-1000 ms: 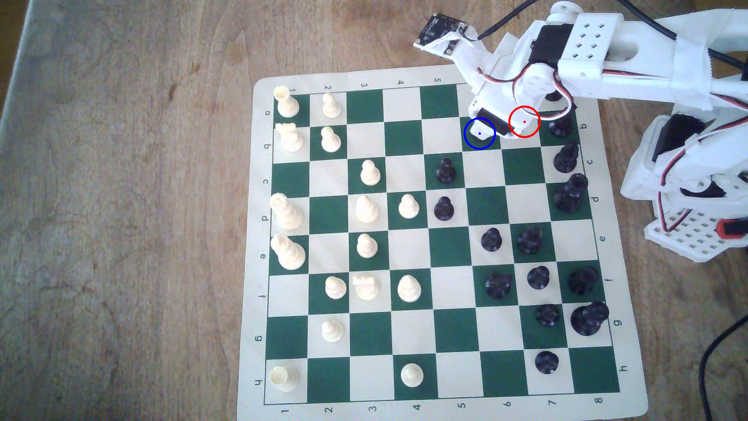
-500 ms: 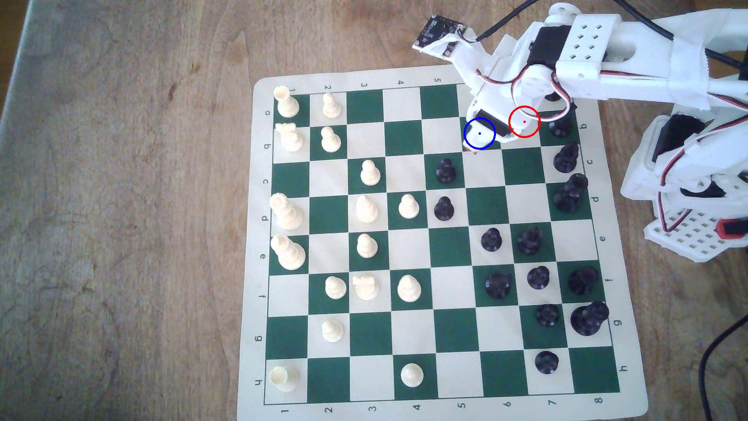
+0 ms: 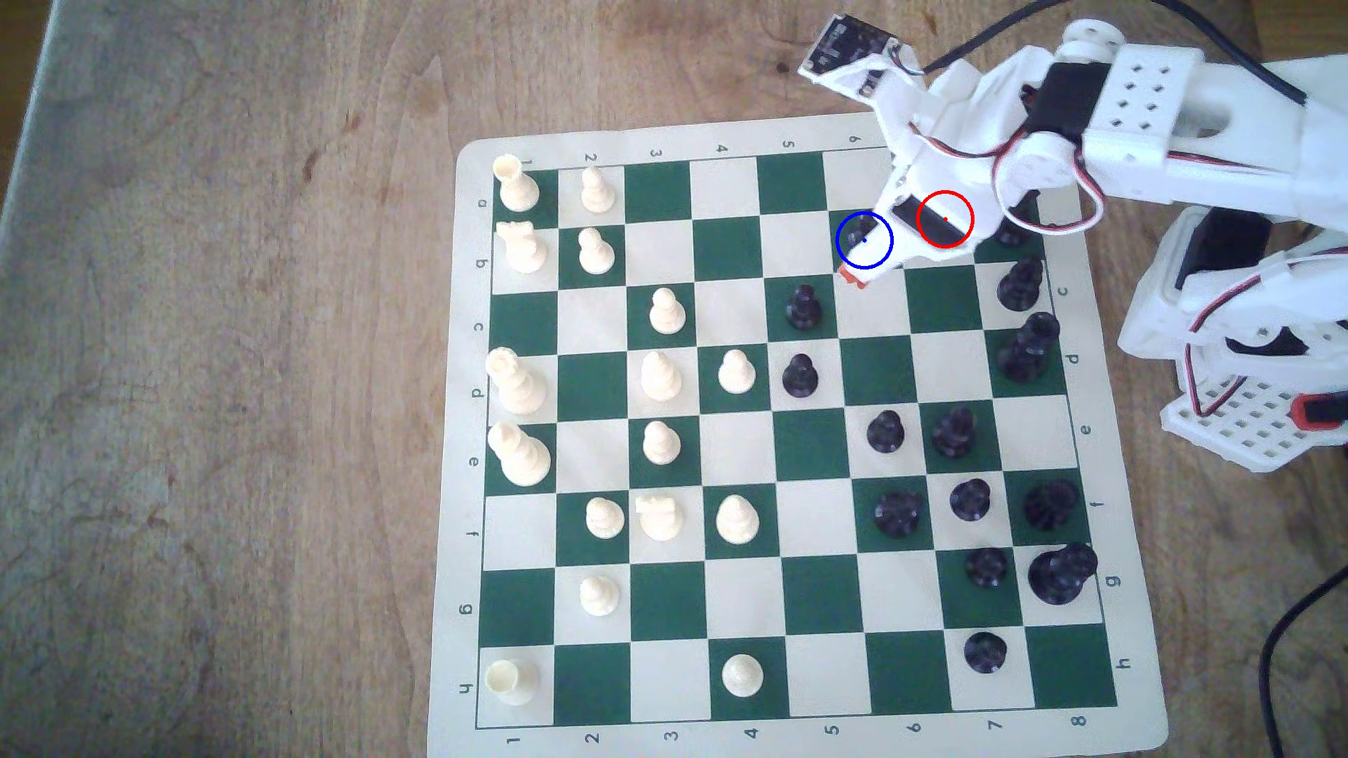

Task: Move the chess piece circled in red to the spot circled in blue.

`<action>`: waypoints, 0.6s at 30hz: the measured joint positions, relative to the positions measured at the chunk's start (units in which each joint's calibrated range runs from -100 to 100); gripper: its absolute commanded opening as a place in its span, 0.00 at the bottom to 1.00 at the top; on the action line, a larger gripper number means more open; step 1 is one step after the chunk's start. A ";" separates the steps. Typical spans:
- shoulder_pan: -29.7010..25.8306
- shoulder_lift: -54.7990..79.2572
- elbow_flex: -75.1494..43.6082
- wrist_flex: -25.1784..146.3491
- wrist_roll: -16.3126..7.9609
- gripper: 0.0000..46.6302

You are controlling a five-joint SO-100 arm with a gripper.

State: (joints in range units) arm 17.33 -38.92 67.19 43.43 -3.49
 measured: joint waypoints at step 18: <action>-11.73 -34.10 29.64 -19.28 -0.24 0.01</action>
State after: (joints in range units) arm 5.60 -73.02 96.84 24.14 -3.74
